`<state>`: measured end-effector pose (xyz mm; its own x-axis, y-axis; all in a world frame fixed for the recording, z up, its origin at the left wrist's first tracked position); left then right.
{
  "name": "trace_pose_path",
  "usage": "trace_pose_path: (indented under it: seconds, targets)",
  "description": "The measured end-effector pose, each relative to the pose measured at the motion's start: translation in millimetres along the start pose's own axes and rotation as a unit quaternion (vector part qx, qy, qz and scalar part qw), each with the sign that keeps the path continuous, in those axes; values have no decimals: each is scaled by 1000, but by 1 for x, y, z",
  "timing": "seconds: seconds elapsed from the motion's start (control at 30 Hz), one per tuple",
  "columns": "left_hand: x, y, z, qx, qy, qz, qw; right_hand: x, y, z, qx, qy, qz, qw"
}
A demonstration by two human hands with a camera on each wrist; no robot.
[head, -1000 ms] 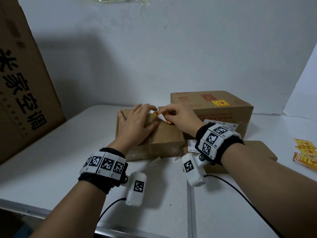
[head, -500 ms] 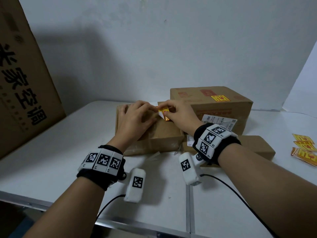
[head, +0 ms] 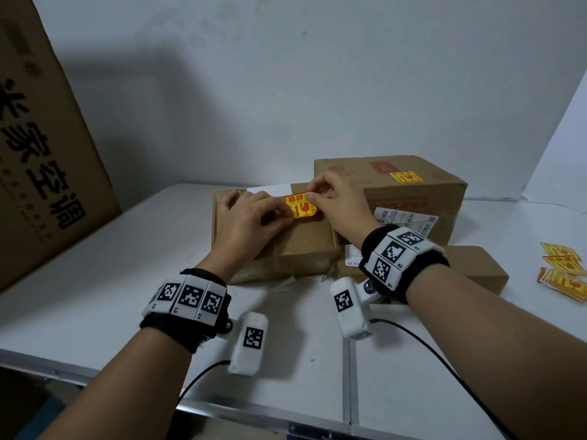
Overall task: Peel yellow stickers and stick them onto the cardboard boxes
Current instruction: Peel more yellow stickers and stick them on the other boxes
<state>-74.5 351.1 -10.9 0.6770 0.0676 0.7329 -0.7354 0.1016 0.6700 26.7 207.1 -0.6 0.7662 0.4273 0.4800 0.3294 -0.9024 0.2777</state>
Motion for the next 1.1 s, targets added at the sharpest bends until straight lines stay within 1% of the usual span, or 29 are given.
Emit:
trace_pose_path:
  seconds: [0.1,0.23,0.37,0.6,0.73,0.97,1.1]
  targets:
    - [-1,0,1,9,-7,-3,1000,1,3,-1,-16,16,2,1000]
    - [-3,0,3,18,-6,-2,1000,1,3,0,-64,27,6,998]
    - [-3,-1,4,32,-11,7,999,3,0,3,-51,6,0,999]
    - [-3,-1,5,40,-14,13,999,4,0,2,-60,13,4,998]
    - [-4,0,5,28,-7,21,999,5,-1,4,-62,13,13,998]
    - [-3,-1,5,37,-2,13,999,6,-2,4,-63,10,12,998]
    - [-3,-2,5,34,2,8,999,7,-3,3,-82,10,13,996]
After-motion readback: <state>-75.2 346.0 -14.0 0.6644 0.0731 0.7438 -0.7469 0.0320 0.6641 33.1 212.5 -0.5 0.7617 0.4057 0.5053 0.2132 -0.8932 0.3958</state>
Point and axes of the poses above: each hand's wrist, its own x-axis towards the middle knuckle, its own y-axis out of the back of the hand, z = x × y, the point moved 5 cm from there along x, towards the middle knuckle, and after that the axes turned 10 degrees about x, right-handed, at the moved point
